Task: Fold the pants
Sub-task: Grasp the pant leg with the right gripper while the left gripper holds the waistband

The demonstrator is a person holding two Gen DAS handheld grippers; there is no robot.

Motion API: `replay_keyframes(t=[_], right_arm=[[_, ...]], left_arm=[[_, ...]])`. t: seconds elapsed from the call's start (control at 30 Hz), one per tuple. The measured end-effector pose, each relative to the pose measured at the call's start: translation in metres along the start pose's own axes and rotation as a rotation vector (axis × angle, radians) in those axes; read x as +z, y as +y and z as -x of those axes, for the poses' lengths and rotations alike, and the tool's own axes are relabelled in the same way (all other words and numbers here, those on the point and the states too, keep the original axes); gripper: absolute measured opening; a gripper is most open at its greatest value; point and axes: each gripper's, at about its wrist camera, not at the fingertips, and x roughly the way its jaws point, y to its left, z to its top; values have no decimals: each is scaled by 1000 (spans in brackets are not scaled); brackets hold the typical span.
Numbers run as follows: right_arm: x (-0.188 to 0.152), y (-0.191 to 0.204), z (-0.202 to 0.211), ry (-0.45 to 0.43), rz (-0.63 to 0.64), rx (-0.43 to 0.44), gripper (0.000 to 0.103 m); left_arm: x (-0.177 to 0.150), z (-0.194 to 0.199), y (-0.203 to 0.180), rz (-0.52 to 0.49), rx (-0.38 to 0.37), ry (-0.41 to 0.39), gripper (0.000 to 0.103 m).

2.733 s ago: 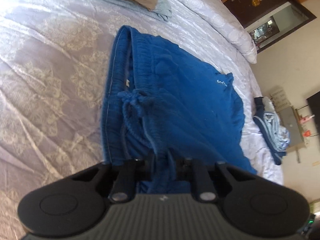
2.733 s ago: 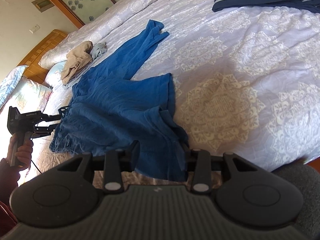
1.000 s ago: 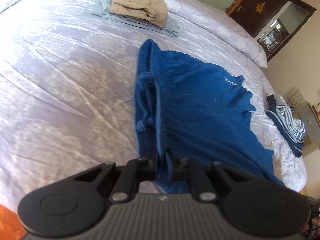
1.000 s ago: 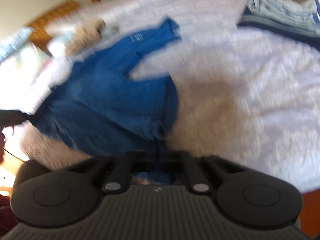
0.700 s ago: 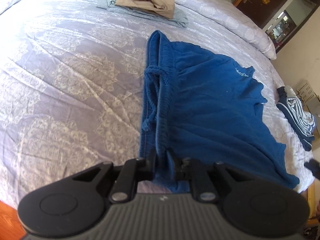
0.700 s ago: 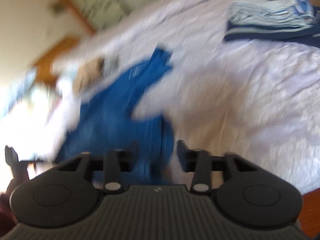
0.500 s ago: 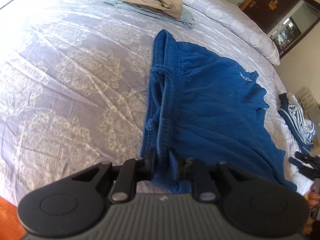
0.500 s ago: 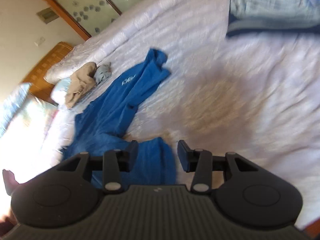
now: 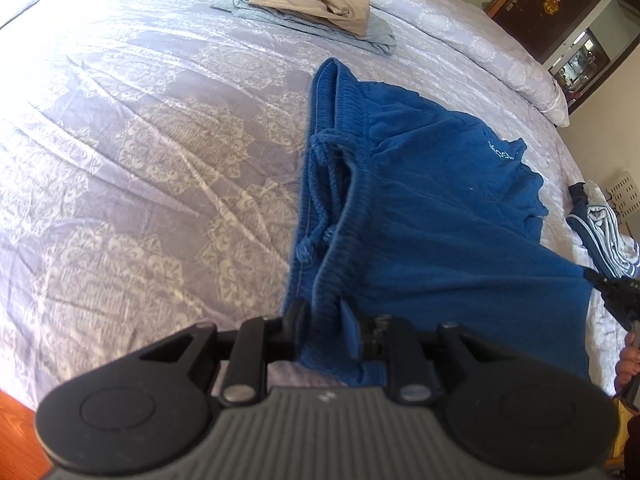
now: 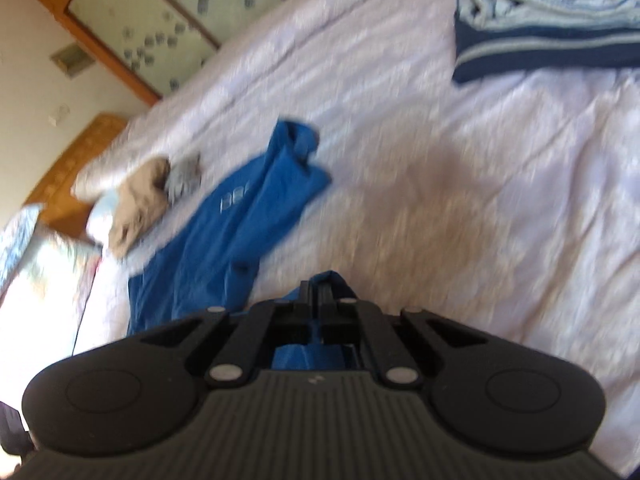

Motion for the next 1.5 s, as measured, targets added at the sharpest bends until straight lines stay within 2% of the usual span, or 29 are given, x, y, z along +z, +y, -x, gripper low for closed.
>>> replay_keyframes(t=[0.1, 0.13, 0.2, 0.27, 0.4, 0.47, 0.5, 0.53, 0.63, 0.7, 0.8, 0.93, 1.0, 1.03, 1.07, 1.1, 1.13, 1.17, 1.3, 1.5], right_arm=[[0, -4, -20, 26, 41, -68, 5], [-3, -6, -27, 42, 61, -89, 9], [-8, -12, -30, 45, 45, -89, 12], [-10, -16, -15, 16, -13, -74, 20], [-24, -15, 37, -21, -5, -39, 22], [-39, -14, 65, -6, 3, -10, 28], [-49, -14, 78, 6, 3, 0, 36], [-58, -15, 91, 19, 2, 8, 39], [-84, -13, 111, 69, -13, 36, 39], [-97, -12, 116, 107, -24, 27, 39], [-107, -16, 113, 133, -69, 37, 39], [-111, -22, 99, 152, -151, 72, 42], [-115, -23, 92, 167, -177, 78, 43], [-115, -23, 88, 166, -184, 78, 43], [-115, -24, 87, 155, -190, 81, 43], [-115, -24, 87, 145, -195, 82, 35], [-114, -22, 87, 134, -191, 85, 13], [-113, -22, 87, 137, -183, 84, 6], [-110, -17, 92, 119, -158, 78, 4], [-87, -10, 111, 15, -157, 111, 4]], left_arm=[[1, -1, -1, -1, 4, 0, 22], [1, 0, -1, -2, 5, 0, 22], [0, 3, -2, -9, 2, -1, 24], [-2, 7, -1, -12, -5, 2, 30], [-8, 18, 8, 19, -43, 3, 44], [-11, 22, 14, 55, -68, 12, 46], [-13, 24, 18, 80, -95, 16, 46], [-16, 25, 21, 106, -125, 22, 47], [-22, 24, 28, 165, -196, 44, 54], [-24, 20, 30, 195, -210, 55, 55], [-26, 16, 35, 258, -249, 56, 55], [-27, 11, 43, 354, -306, 40, 61], [-29, 5, 47, 400, -317, 33, 52], [-30, 2, 48, 414, -308, 29, 37], [-31, -1, 48, 421, -295, 33, 17], [-31, -5, 48, 426, -282, 45, 17], [-32, -6, 49, 435, -283, 43, 15], [-33, -7, 50, 444, -288, 39, 15], [-34, 1, 54, 454, -299, 16, 15], [-25, 12, 49, 446, -316, -16, 14]])
